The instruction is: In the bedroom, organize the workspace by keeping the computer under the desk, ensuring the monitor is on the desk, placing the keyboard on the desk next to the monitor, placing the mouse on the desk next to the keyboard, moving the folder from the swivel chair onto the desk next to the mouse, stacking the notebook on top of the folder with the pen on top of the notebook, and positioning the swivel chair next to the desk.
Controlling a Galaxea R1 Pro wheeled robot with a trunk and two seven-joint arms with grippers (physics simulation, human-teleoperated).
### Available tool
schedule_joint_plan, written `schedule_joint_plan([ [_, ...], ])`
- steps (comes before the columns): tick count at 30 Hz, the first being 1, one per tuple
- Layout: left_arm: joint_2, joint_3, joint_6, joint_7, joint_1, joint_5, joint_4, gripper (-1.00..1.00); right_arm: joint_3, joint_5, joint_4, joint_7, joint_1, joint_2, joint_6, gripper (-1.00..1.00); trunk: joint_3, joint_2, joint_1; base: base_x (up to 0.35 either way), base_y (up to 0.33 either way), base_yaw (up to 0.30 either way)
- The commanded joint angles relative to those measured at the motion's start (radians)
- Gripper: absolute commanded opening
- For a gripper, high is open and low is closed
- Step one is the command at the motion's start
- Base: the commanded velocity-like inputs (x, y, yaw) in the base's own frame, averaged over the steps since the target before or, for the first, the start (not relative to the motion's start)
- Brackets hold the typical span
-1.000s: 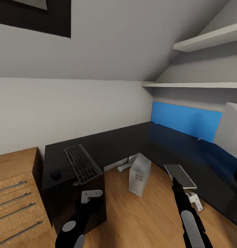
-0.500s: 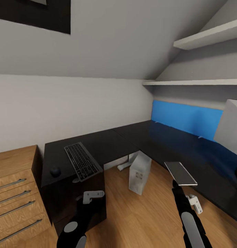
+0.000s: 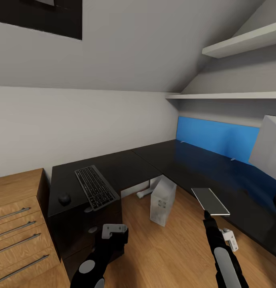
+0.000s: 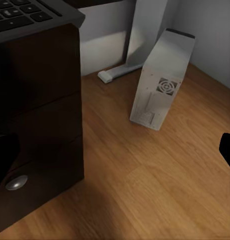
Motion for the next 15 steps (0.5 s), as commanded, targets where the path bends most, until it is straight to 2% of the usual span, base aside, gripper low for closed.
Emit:
schedule_joint_plan([
  [1,0.001,-0.004,0.004,0.010,-0.001,0.010,-0.001,1.00,-0.010,-0.012,-0.001,-0.003,-0.001,0.000,-0.001,1.00,-0.001,-0.001,0.000,0.011,0.000,0.000],
  [9,0.001,-0.006,0.005,0.010,-0.001,0.010,0.001,1.00,-0.043,-0.014,-0.001,-0.004,-0.001,-0.001,-0.001,1.00,-0.001,-0.001,0.000,0.121,0.000,0.000],
  [15,0.001,-0.007,0.007,0.010,-0.001,0.010,0.003,1.00,-0.055,-0.016,-0.001,-0.004,-0.002,-0.004,-0.001,1.00,-0.001,-0.001,0.000,0.045,0.000,0.000],
])
